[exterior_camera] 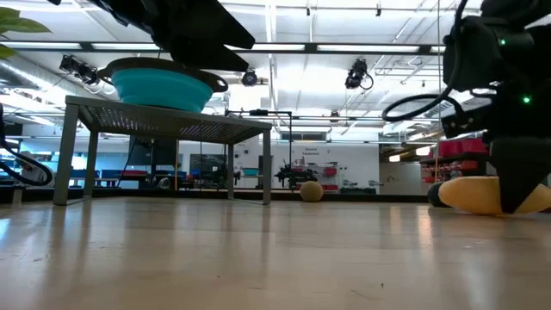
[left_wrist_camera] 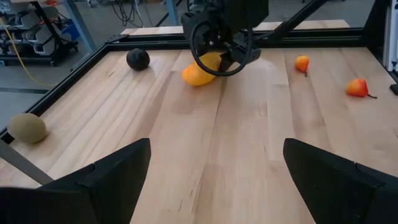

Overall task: Pick & Place Fruit
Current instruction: Put the yellow mango into the blue strainer bowl on the shelf

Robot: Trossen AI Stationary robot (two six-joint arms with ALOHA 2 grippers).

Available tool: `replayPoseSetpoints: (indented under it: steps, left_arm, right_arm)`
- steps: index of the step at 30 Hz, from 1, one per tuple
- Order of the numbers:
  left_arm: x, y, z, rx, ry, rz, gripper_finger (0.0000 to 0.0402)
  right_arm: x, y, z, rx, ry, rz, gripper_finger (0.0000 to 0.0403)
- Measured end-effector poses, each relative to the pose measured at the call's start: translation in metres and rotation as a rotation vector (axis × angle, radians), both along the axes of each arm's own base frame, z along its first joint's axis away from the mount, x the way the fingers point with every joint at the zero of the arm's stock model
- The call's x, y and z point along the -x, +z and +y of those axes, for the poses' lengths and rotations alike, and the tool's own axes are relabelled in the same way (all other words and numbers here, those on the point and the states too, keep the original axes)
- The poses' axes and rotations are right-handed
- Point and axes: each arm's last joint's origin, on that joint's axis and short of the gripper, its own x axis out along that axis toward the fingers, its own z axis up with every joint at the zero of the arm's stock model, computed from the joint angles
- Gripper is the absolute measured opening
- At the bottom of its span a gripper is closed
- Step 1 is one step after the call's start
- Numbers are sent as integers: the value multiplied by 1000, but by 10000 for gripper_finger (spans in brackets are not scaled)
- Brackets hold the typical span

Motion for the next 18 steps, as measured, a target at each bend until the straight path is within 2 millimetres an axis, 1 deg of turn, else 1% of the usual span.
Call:
replayPoseSetpoints:
  steps: [3, 6, 12, 18]
  left_arm:
    - [0, 0, 0, 3, 1, -1, 377]
    - [0, 0, 0, 3, 1, -1, 377]
    - [0, 0, 0, -16, -6, 2, 377]
    - [0, 1, 0, -34, -13, 1, 375]
  right_arm:
    - [3, -7, -1, -3, -1, -9, 301]
    - [4, -8, -1, -2, -1, -14, 296]
    - [2, -7, 0, -8, 26, -13, 271]
    - [-6, 0, 2, -26, 59, -47, 241]
